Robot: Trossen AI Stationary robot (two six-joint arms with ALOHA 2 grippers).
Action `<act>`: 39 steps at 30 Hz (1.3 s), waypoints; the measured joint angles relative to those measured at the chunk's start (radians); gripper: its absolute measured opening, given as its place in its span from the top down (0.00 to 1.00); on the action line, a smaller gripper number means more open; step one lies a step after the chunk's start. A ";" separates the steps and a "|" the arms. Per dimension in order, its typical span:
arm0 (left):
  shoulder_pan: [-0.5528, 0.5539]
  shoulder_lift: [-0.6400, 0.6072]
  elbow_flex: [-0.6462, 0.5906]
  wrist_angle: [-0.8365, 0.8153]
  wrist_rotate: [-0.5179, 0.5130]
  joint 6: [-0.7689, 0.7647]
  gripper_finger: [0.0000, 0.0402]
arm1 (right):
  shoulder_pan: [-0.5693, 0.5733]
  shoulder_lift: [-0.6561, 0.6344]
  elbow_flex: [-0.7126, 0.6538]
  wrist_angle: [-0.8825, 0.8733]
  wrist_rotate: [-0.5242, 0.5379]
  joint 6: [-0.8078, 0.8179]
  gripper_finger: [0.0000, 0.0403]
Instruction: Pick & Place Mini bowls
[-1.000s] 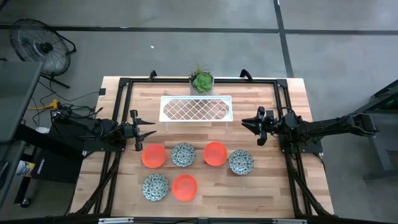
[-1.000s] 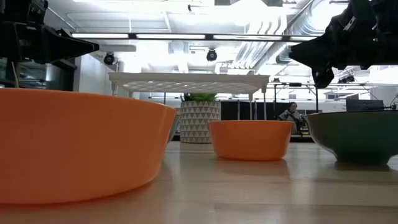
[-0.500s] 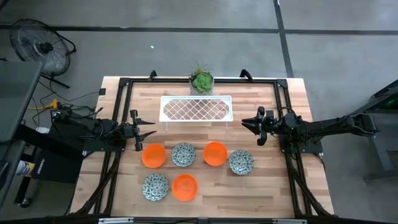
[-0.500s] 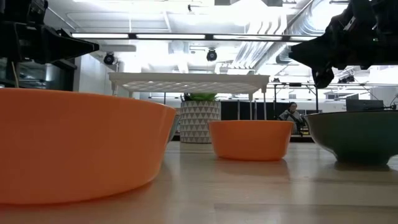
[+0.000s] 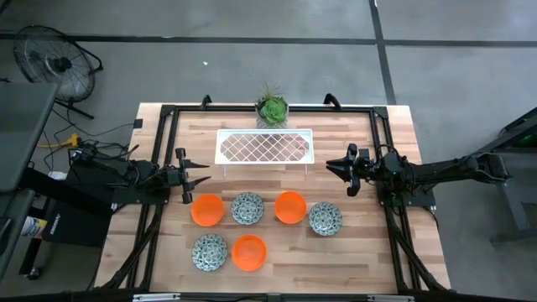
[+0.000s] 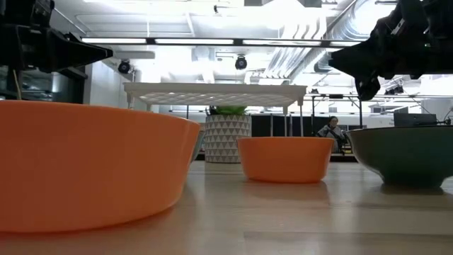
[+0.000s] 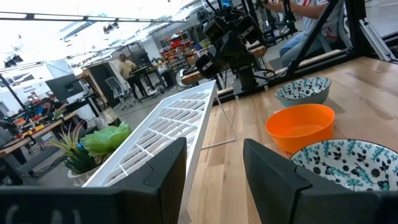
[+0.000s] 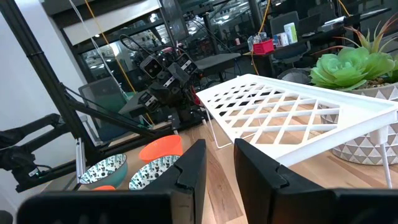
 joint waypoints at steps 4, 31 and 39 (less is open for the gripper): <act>0.000 0.000 0.000 0.002 0.026 -0.041 0.61 | 0.000 0.000 0.000 0.000 0.000 0.000 0.82; 0.000 0.074 0.312 -0.323 -0.086 -0.317 0.61 | 0.000 0.000 0.000 0.000 0.000 0.000 0.82; 0.000 0.310 0.506 -0.674 -0.004 -0.516 0.61 | 0.000 0.000 0.000 -0.001 0.000 0.000 0.82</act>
